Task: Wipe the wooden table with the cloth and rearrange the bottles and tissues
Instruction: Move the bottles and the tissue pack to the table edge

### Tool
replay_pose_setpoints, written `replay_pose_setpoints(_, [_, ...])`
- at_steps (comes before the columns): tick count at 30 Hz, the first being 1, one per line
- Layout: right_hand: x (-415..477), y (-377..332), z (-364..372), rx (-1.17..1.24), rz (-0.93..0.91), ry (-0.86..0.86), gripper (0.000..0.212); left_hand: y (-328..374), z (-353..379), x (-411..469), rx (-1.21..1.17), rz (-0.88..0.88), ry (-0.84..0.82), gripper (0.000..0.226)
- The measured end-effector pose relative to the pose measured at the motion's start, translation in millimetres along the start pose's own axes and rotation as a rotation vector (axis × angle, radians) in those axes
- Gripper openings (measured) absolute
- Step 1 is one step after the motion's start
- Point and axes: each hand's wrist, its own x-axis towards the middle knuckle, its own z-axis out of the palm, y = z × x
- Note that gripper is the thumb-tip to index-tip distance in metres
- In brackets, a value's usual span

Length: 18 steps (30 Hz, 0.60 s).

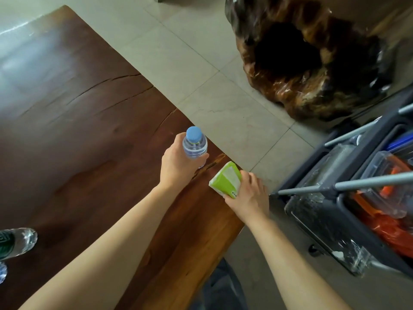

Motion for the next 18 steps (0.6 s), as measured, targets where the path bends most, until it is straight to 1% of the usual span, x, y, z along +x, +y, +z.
replay_pose_setpoints(4, [5.5, 3.3, 4.7, -0.03, -0.021, -0.022, 0.09, -1.4, 2.1, 1.8, -0.015, -0.001, -0.016, 0.062])
replay_pose_setpoints(5, [6.6, 4.4, 4.9, -0.042, -0.025, -0.035, 0.095, -1.6, 2.7, 2.3, -0.014, -0.001, -0.032, 0.063])
replay_pose_setpoints(7, [8.4, 5.9, 2.4, -0.071, -0.027, -0.078, 0.11, -3.7, 2.4, 1.4, -0.018, -0.031, -0.06, 0.068])
replay_pose_setpoints(9, [9.0, 3.6, -5.9, -0.089, -0.057, -0.104, 0.126, -9.1, -1.6, -1.6, 0.007, -0.06, -0.085, 0.084])
replay_pose_setpoints(11, [7.8, -3.6, -20.3, -0.104, -0.12, -0.089, 0.129, -17.4, -12.4, -8.9, 0.08, -0.059, -0.085, 0.1])
replay_pose_setpoints(12, [5.8, -9.1, -29.1, -0.118, -0.155, -0.069, 0.125, -22.1, -20.9, -14.4, 0.105, -0.058, -0.066, 0.1])
replay_pose_setpoints(13, [3.1, -15.9, -38.2, -0.131, -0.195, -0.037, 0.119, -26.9, -31.1, -21.3, 0.115, -0.06, -0.038, 0.097])
replay_pose_setpoints(15, [-4.4, -32.5, -54.7, -0.132, -0.288, 0.049, 0.101, -37.2, -54.4, -39.6, 0.113, -0.074, 0.021, 0.083])
replay_pose_setpoints(18, [-17.6, -60.8, -66.1, -0.009, -0.451, 0.152, 0.073, -54.0, -92.5, -75.5, 0.084, -0.115, 0.093, 0.06])
